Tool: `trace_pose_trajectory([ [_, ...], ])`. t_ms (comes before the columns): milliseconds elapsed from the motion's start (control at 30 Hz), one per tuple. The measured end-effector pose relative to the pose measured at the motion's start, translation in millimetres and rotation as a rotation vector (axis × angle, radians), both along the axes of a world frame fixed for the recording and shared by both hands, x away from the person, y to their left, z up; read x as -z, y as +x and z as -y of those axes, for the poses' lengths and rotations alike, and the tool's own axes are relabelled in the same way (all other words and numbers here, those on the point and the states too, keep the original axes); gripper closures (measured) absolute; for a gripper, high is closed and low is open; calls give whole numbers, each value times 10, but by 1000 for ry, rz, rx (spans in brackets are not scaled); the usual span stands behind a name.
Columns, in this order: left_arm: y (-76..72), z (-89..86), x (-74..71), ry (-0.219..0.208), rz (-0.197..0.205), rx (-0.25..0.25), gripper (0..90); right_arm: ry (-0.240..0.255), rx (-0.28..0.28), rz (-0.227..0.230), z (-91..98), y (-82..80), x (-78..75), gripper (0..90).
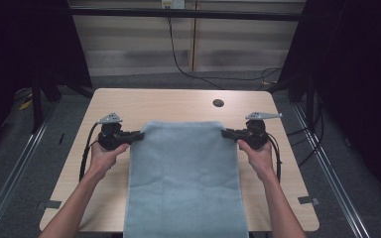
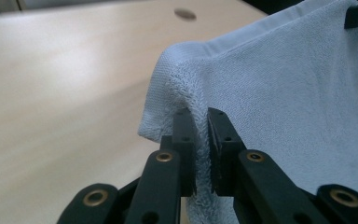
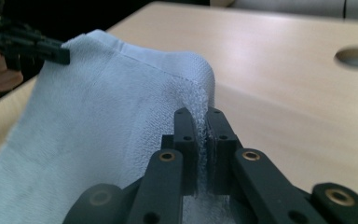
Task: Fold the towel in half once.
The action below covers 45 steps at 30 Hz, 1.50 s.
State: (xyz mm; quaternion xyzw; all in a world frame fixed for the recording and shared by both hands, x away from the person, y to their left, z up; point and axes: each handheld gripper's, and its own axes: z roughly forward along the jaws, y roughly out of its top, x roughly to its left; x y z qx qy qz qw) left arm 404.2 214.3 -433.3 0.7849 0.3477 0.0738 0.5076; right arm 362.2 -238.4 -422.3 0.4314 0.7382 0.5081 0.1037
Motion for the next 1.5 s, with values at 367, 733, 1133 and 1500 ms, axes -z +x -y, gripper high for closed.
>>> trace_pose_trajectory([
  [367,253,-55,-656,-71,100,-52,840,-46,11,80,-43,323,-632,855],
  [733,30,114,-973,-75,196,22,843,-33,17,168,53,193,-1011,859],
  [1133,-811,-67,-663,-66,171,128,847,-11,-112,154,236,-807,-638,859],
  [1500,-1476,-157,90,-66,-19,156,846,-95,-162,28,152,-1449,-113,858],
])
